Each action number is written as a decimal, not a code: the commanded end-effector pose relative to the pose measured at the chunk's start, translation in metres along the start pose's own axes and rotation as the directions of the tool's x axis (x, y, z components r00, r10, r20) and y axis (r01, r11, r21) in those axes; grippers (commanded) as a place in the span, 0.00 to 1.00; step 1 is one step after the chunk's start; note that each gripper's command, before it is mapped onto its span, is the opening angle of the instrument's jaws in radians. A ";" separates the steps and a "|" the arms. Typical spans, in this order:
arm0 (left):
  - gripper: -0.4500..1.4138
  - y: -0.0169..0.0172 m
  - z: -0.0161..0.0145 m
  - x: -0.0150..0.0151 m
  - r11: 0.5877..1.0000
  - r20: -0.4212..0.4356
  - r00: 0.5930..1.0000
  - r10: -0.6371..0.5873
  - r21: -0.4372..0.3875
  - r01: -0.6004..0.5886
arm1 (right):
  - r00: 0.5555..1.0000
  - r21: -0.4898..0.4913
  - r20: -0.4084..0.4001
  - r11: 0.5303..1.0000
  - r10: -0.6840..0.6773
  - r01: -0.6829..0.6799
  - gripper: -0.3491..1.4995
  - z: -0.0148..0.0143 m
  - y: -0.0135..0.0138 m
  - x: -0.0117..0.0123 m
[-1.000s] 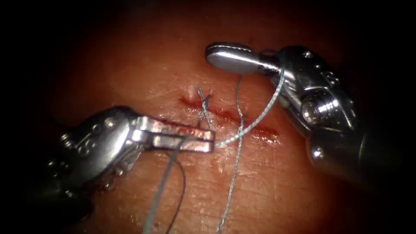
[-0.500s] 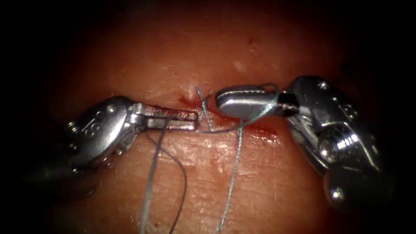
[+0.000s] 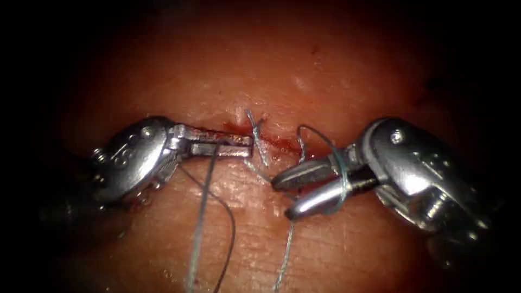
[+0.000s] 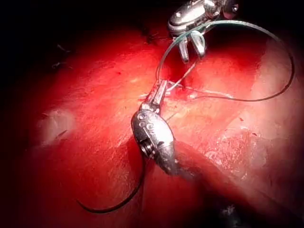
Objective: Wound Closure
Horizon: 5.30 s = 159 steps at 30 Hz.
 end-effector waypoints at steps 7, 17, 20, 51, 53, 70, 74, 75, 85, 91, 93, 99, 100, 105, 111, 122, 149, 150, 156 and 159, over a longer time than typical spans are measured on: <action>0.00 0.0000 0.0006 -0.0003 1.000 -0.001 1.000 -0.001 -0.005 0.001 | 0.992 0.115 0.123 0.993 -0.041 0.027 0.73 0.0004 0.0008 0.0001; 0.00 0.0000 0.0007 -0.0001 1.000 -0.001 1.000 -0.002 -0.005 0.002 | 0.980 0.269 0.165 0.961 -0.108 0.060 0.65 0.0034 -0.0012 -0.0011; 0.00 0.0000 0.0007 -0.0002 1.000 -0.001 1.000 -0.001 -0.005 0.001 | 0.977 0.298 0.171 0.952 -0.126 0.071 0.64 0.0041 -0.0014 -0.0022; 0.00 0.0005 0.0008 -0.0003 1.000 -0.002 1.000 -0.005 -0.017 0.005 | 0.752 0.377 0.592 0.924 -0.290 0.060 0.26 0.0058 0.0004 -0.0089; 0.00 0.0005 0.0008 -0.0003 1.000 -0.002 1.000 -0.005 -0.017 0.005 | 0.745 0.383 0.594 0.921 -0.302 0.068 0.23 0.0058 0.0004 -0.0088; 0.00 0.0008 0.0007 -0.0001 1.000 -0.002 1.000 -0.006 -0.018 0.006 | 0.801 0.334 0.524 0.935 -0.289 0.118 0.00 0.0062 0.0009 -0.0088; 0.00 0.0008 0.0006 -0.0001 1.000 -0.002 1.000 -0.006 -0.018 0.006 | 0.840 0.260 0.493 0.960 -0.228 0.108 0.00 0.0062 0.0005 -0.0081; 0.00 0.0009 0.0006 -0.0001 1.000 -0.002 1.000 -0.006 -0.017 0.006 | 0.856 0.191 0.477 0.974 -0.199 0.120 0.00 0.0062 0.0005 -0.0077; 0.00 0.0017 0.0009 -0.0001 1.000 0.001 1.000 -0.005 -0.023 0.005 | 0.936 0.058 0.345 0.997 -0.068 0.051 0.00 0.0045 0.0005 -0.0056; 0.00 0.0021 0.0009 -0.0004 1.000 0.040 0.999 0.000 -0.028 0.001 | 0.975 -0.032 0.222 0.999 0.005 0.002 0.00 0.0019 0.0010 -0.0033; 0.00 0.0026 0.0013 -0.0004 0.999 0.078 0.997 0.003 -0.035 0.000 | 0.980 -0.052 0.198 0.999 0.009 0.002 0.00 0.0012 0.0013 -0.0029; 0.00 0.0066 0.0041 0.0002 0.995 0.106 0.994 0.001 -0.102 0.010 | 0.983 -0.108 0.181 0.994 0.028 -0.009 0.00 -0.0013 0.0028 -0.0033; 0.00 0.0070 0.0044 0.0001 0.994 0.109 0.994 0.000 -0.106 0.011 | 0.983 -0.112 0.181 0.994 0.026 -0.005 0.00 -0.0015 0.0030 -0.0033; 0.00 0.0096 0.0052 0.0005 0.993 0.114 0.993 -0.001 -0.117 0.015 | 0.985 -0.129 0.169 0.992 0.037 -0.015 0.00 -0.0025 0.0041 -0.0036; 0.00 0.0141 0.0070 0.0016 0.992 0.115 0.993 -0.016 -0.125 0.030 | 0.981 -0.156 0.193 0.988 0.037 -0.007 0.00 -0.0035 0.0056 -0.0040; 0.00 0.0179 0.0080 0.0026 0.988 0.116 0.993 -0.030 -0.149 0.048 | 0.919 -0.269 0.395 0.954 -0.016 0.132 0.00 -0.0048 0.0075 -0.0037; 0.00 0.0252 0.0064 0.0023 0.985 0.128 0.990 -0.057 -0.158 0.077 | 0.894 -0.396 0.447 0.892 -0.022 0.220 0.00 -0.0057 0.0087 -0.0040; 0.00 0.0253 0.0062 0.0023 0.984 0.129 0.990 -0.062 -0.155 0.082 | 0.894 -0.396 0.447 0.891 -0.022 0.220 0.00 -0.0057 0.0088 -0.0040; 0.00 0.0262 0.0053 0.0023 0.985 0.131 0.989 -0.065 -0.148 0.084 | 0.892 -0.397 0.452 0.889 -0.028 0.229 0.00 -0.0056 0.0090 -0.0040; 0.00 0.0268 0.0049 0.0021 0.986 0.131 0.989 -0.061 -0.147 0.080 | 0.892 -0.404 0.451 0.885 -0.028 0.232 0.00 -0.0056 0.0091 -0.0040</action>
